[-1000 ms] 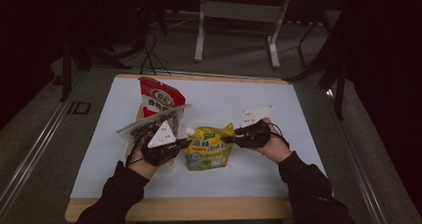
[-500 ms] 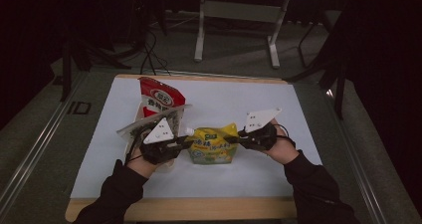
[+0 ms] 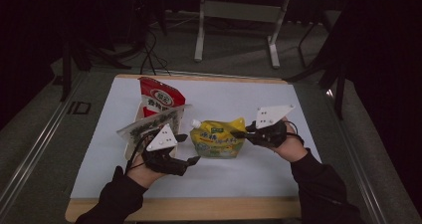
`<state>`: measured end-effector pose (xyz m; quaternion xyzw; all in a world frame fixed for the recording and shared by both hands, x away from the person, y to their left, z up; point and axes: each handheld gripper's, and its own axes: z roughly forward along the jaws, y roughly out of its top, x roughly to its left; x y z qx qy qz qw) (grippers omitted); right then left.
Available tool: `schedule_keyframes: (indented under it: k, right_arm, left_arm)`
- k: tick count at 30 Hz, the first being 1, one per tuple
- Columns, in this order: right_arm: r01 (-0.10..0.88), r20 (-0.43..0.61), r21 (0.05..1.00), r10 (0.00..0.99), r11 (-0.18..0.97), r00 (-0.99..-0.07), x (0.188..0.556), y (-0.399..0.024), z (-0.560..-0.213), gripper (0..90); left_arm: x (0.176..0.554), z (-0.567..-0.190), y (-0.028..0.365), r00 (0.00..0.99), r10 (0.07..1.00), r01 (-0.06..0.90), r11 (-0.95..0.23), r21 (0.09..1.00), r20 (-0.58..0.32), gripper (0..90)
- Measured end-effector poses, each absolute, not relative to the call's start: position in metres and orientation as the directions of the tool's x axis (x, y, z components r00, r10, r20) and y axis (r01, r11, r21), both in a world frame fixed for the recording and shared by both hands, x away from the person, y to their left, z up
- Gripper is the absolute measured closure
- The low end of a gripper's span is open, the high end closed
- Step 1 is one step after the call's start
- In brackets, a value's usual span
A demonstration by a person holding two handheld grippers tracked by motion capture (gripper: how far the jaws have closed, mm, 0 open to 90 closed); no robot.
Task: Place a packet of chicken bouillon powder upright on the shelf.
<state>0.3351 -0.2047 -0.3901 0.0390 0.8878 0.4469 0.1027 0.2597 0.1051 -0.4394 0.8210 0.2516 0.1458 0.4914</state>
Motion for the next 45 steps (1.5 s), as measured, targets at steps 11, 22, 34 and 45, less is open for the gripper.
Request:
schedule_keyframes:
  k: [11, 22, 34, 45]
  right_arm:
    - [-0.049, -0.174, 0.823, 0.169, 0.567, -0.97, 0.335, -0.202, -0.374, 90.0]
    - [-0.088, -0.2, 0.827, 0.143, 0.556, -0.969, 0.331, -0.186, -0.359, 90.0]
    - [-0.12, -0.211, 0.833, 0.11, 0.539, -0.971, 0.329, -0.16, -0.351, 90.0]
    - [-0.145, -0.212, 0.857, 0.082, 0.495, -0.974, 0.329, -0.13, -0.354, 90.0]
  left_arm:
    - [0.236, -0.45, 0.086, 0.878, 0.478, 0.254, -0.412, 0.875, -0.03, 3.3]
    - [0.216, -0.482, 0.063, 0.914, 0.4, 0.26, -0.462, 0.848, -0.062, 3.3]
    - [0.208, -0.5, 0.055, 0.924, 0.375, 0.267, -0.494, 0.828, -0.074, 3.3]
    - [0.207, -0.514, 0.054, 0.923, 0.38, 0.269, -0.529, 0.805, -0.059, 3.2]
